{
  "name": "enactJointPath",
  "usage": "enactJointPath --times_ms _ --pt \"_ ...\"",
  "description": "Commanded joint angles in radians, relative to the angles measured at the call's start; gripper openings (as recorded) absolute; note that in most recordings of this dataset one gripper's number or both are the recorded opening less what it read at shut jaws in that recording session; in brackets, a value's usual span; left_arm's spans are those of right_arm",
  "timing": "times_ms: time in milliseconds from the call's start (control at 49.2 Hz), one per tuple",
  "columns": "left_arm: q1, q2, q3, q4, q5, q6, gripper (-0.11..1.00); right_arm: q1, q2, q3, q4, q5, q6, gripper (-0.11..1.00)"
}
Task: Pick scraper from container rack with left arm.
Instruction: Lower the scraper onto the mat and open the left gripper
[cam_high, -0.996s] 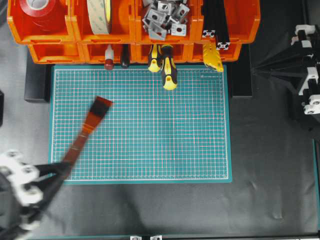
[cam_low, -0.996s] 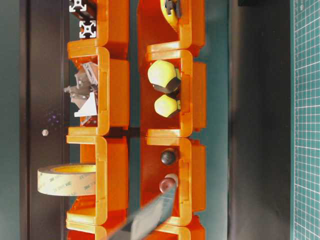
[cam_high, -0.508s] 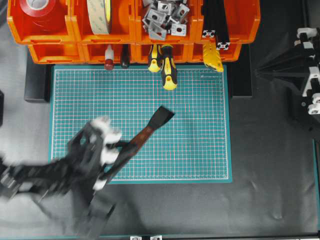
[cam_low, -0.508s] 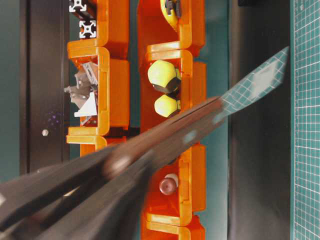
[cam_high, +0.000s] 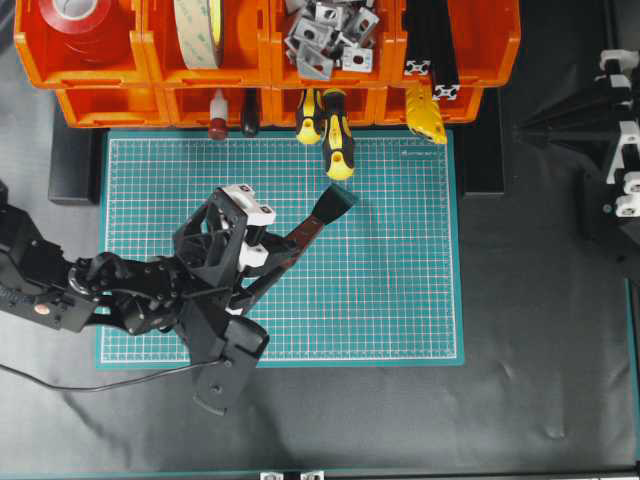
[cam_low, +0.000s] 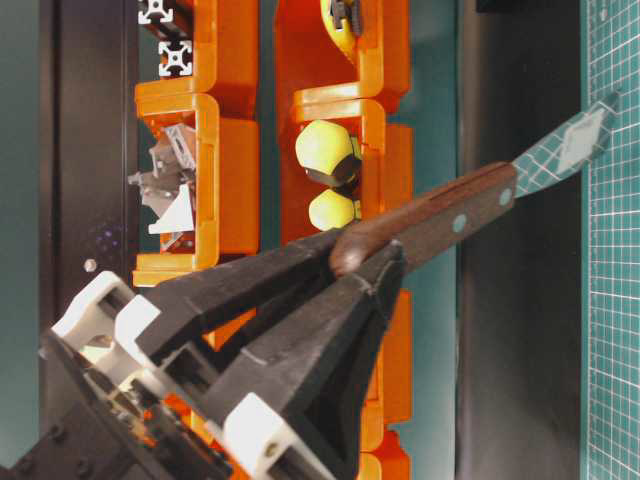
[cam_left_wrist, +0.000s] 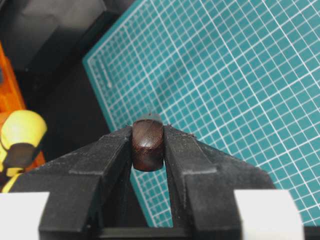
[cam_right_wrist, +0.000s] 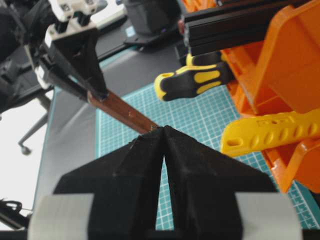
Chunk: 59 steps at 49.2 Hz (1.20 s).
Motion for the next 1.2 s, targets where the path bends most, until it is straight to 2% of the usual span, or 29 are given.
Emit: enactJointPath --times_ms 0,224,447,488,650,732,833,935,975,1057,1179 --pt "0.003 -0.009 -0.034 0.008 -0.003 0.003 0.20 -0.006 0.006 -0.028 0.000 0.000 -0.002 0.01" --pt "0.006 0.009 -0.057 0.008 -0.008 0.012 0.20 -0.008 0.006 -0.021 0.000 0.002 -0.002 0.01" --pt "0.009 0.018 -0.057 0.008 -0.006 0.057 0.21 -0.008 0.006 -0.021 0.000 0.002 -0.002 0.01" --pt "0.009 0.020 -0.057 0.008 -0.011 0.057 0.29 -0.008 0.006 -0.021 0.000 0.002 -0.002 0.01" --pt "0.009 0.023 -0.055 0.005 -0.058 0.029 0.77 -0.006 0.008 -0.020 -0.002 0.025 -0.002 0.01" --pt "0.009 0.023 -0.054 0.003 -0.057 -0.005 0.89 -0.006 0.006 -0.020 -0.002 0.035 -0.002 0.01" --pt "0.002 0.020 -0.046 0.002 -0.038 -0.097 0.88 -0.008 0.006 -0.020 -0.002 0.035 -0.002 0.01" --pt "-0.020 0.018 -0.031 -0.002 0.000 -0.245 0.88 -0.006 0.006 -0.020 -0.002 0.037 -0.002 0.01" --pt "-0.029 0.018 -0.026 -0.003 0.021 -0.324 0.88 -0.006 0.006 -0.020 -0.002 0.037 -0.002 0.01" --pt "-0.051 0.015 -0.020 -0.005 0.069 -0.523 0.88 -0.006 0.006 -0.020 -0.002 0.040 -0.002 0.01" --pt "-0.067 0.012 -0.006 -0.005 0.104 -0.755 0.88 0.000 0.006 -0.020 -0.002 0.066 0.000 0.01"
